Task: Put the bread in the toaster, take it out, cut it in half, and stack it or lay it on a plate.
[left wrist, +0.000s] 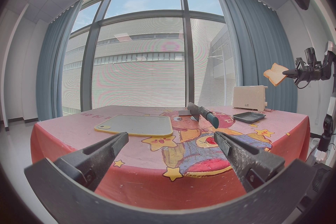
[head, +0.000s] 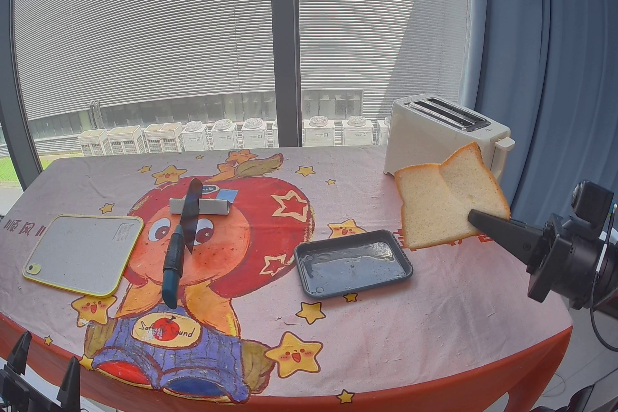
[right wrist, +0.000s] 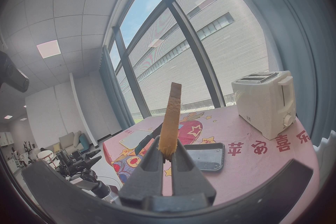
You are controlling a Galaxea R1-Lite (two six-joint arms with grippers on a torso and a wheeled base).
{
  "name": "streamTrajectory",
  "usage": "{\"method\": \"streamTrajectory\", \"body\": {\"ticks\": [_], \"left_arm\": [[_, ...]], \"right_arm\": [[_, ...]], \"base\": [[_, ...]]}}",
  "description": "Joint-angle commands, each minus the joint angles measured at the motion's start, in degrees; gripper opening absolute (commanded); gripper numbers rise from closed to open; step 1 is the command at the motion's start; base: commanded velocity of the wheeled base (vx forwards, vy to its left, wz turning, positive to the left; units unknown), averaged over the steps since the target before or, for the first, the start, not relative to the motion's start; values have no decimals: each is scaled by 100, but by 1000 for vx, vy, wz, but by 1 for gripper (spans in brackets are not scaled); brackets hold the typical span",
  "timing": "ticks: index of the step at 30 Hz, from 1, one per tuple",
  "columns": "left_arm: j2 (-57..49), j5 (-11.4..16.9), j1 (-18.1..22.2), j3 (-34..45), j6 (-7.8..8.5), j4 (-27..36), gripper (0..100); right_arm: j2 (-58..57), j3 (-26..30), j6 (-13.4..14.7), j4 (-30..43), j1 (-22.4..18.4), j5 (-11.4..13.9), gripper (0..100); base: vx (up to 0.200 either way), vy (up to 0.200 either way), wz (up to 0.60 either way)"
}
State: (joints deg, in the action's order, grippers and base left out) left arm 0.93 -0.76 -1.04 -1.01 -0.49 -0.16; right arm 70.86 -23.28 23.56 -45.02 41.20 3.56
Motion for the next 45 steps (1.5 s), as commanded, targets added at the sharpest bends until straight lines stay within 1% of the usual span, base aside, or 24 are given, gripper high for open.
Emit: {"method": "streamTrajectory", "body": {"ticks": [1,7,16,21,23,24,26,27,28,30,31,35,39,45], "left_arm": [[-93,-4,-2,101,-13,-2,100],[-93,-4,-2,101,-13,-2,100],[-93,-4,-2,101,-13,-2,100],[-93,5,-2,101,5,-2,100],[-93,5,-2,101,5,-2,100],[-93,5,-2,101,5,-2,100],[-93,5,-2,101,5,-2,100],[-93,5,-2,101,5,-2,100],[-93,5,-2,101,5,-2,100],[-93,5,-2,101,5,-2,100],[-93,5,-2,101,14,-2,100],[-93,5,-2,101,5,-2,100],[-93,5,-2,101,14,-2,100],[-93,5,-2,101,5,-2,100]], "right_arm": [[24,26,-1,2,2,4,0],[24,43,-1,-7,2,4,0],[15,34,-10,-7,-7,4,0],[15,34,-54,-7,-86,13,0],[6,43,-159,-7,-139,13,0],[6,43,-168,-7,-148,13,0],[6,43,-361,-7,-288,13,0],[6,43,-361,-7,-288,13,0],[-11,70,-581,-7,-394,13,0],[-11,87,-687,-7,-473,40,0],[15,114,-810,-7,-534,57,0],[15,201,-1064,-7,-534,66,0],[-11,210,-1196,-16,-534,66,0],[-99,193,-1205,-16,-526,66,0]], "base": [[0,-200,0],[0,-200,0],[0,0,0],[0,0,0],[0,0,0],[0,0,0],[0,0,0],[0,0,0],[0,0,0],[0,0,0],[0,0,0],[0,0,0],[0,0,0],[0,0,0]]}}
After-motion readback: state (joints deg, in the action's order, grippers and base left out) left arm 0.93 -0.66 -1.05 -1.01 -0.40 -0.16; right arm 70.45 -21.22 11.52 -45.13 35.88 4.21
